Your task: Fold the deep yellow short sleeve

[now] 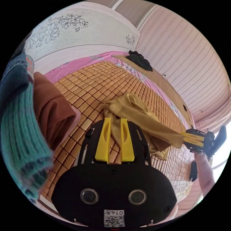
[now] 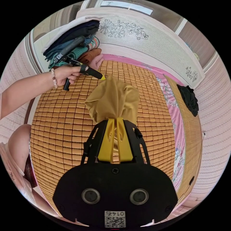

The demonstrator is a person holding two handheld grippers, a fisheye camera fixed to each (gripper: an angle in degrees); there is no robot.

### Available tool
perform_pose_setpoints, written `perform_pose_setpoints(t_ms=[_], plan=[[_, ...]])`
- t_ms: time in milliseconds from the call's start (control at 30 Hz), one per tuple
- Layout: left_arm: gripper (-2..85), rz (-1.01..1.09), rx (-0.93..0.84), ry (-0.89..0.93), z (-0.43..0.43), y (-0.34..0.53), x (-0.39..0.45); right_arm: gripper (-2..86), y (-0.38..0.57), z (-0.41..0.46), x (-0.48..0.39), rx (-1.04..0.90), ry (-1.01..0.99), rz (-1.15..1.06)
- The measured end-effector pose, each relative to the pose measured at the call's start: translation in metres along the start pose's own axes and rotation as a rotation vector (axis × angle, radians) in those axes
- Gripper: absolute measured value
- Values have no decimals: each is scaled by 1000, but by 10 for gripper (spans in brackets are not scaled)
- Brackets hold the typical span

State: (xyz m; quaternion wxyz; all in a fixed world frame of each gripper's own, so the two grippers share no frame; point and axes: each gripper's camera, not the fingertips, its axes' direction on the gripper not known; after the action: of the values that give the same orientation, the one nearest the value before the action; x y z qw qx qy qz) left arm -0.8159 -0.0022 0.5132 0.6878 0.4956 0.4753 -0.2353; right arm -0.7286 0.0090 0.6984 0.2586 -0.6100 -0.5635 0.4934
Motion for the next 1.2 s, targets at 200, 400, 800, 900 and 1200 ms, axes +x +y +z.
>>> perform_pose_setpoints(t_ms=[200,400,800,900,1200], plan=[[83,-65,31,-11,-7,-50,-4,11,-8,9,-10,171,-246,-17],[64,132,-185,-189,11,-72,20,151,-38,54,-45,94,-165,-57],[-5,94,-218,-47,-24,-118,-3,14,-56,109,6,-63,-296,117],[-8,93,-182,51,-45,-131,-5,8,-51,95,33,-69,-316,187],[-9,167,-112,406,-100,-199,49,6,12,-18,148,66,-201,433]])
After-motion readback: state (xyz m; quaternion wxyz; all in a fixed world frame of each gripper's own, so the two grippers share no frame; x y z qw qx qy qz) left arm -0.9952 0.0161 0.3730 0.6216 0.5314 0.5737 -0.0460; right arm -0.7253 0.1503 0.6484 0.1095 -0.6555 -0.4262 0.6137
